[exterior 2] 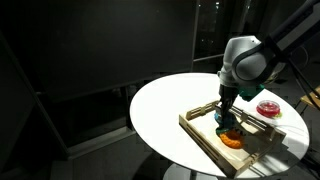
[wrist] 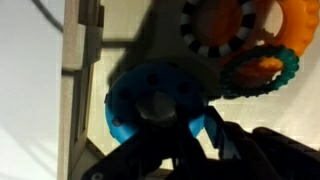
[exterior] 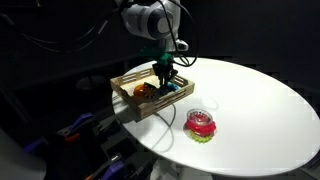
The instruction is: Pick up the blue ring from the tray and put it on the table
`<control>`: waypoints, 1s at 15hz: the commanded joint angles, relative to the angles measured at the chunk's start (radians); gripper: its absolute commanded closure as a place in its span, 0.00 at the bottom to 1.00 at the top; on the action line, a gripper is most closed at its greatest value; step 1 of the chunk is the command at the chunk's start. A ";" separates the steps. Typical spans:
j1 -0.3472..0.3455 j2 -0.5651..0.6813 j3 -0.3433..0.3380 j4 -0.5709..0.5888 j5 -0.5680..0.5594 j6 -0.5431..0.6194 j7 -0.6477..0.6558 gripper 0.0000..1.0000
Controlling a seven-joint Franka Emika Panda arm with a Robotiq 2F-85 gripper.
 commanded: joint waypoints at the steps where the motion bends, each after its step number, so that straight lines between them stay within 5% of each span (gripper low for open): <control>1: 0.013 0.000 -0.015 -0.003 -0.031 0.010 0.042 0.93; 2: 0.014 -0.005 -0.016 -0.003 -0.034 0.008 0.045 0.90; 3: 0.014 -0.007 -0.015 -0.004 -0.033 0.008 0.046 0.64; 5: 0.014 -0.007 -0.015 -0.004 -0.033 0.009 0.046 0.64; 13: 0.016 0.003 -0.021 -0.004 -0.044 0.012 0.048 0.02; 15: 0.019 0.008 -0.023 -0.002 -0.050 0.014 0.052 0.00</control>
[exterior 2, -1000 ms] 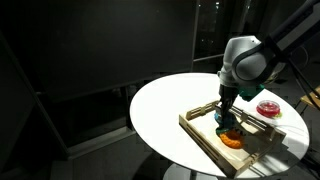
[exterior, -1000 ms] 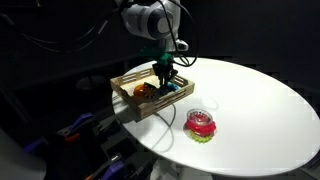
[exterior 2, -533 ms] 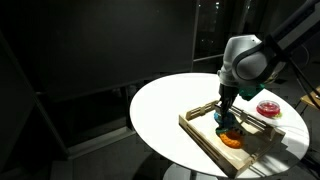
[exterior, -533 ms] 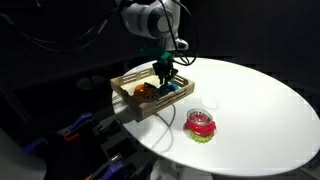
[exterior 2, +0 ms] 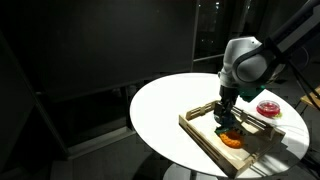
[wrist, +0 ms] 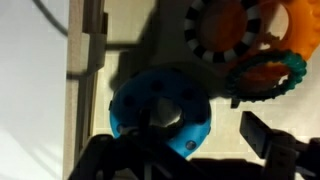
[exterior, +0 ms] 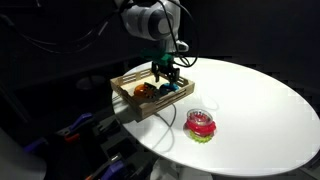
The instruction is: Pick up the blue ring from the tray and put it on the table
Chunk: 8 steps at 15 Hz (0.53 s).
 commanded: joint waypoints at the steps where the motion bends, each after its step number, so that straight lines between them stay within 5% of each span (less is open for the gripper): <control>1: 0.016 0.006 -0.016 0.002 -0.031 0.014 0.038 0.00; 7: 0.019 0.023 -0.019 0.009 -0.035 0.014 0.043 0.00; 8: 0.020 0.025 -0.020 0.009 -0.036 0.014 0.045 0.16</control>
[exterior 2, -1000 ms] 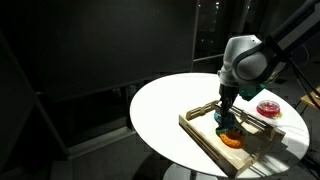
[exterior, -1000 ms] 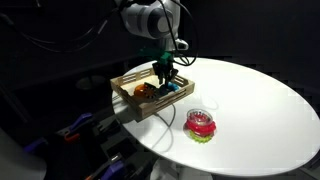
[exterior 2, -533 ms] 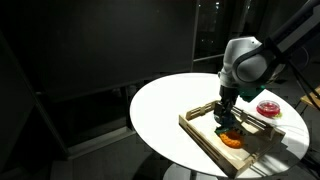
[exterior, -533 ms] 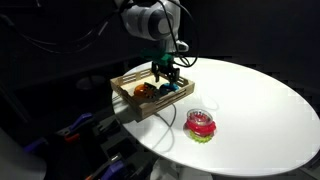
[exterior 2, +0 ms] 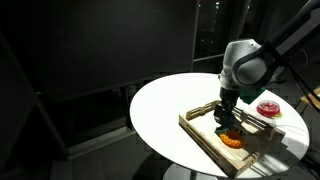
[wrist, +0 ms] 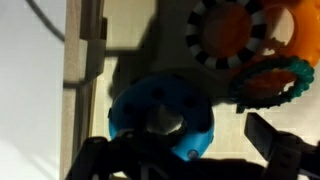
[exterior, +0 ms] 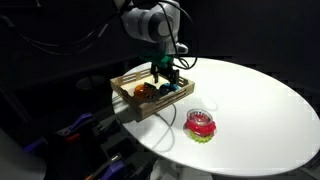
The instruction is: Pick up the blue ring from the tray and put it on the table
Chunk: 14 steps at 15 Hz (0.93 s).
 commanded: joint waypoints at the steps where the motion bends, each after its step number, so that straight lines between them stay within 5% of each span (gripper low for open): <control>1: 0.019 0.011 -0.017 0.010 -0.031 0.012 0.040 0.20; 2: 0.020 0.012 -0.018 0.010 -0.031 0.012 0.040 0.36; 9: 0.029 0.018 -0.023 0.014 -0.033 0.011 0.044 0.91; 14: 0.021 -0.009 -0.021 0.006 -0.025 0.002 0.033 0.90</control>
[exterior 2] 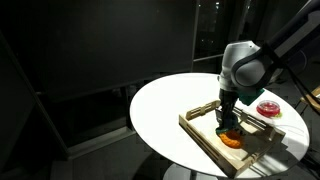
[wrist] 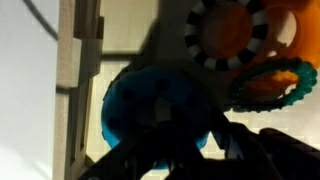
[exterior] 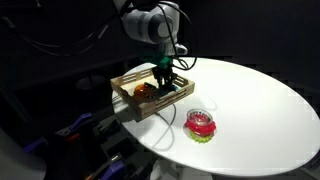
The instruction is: Pick up the blue ring from the tray and put it on the table
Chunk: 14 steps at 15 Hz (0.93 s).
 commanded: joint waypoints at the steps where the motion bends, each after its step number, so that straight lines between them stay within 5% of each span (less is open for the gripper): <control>1: 0.002 -0.026 -0.008 0.000 -0.022 -0.001 0.025 0.90; 14: -0.050 -0.127 0.027 0.006 0.035 -0.023 -0.027 0.90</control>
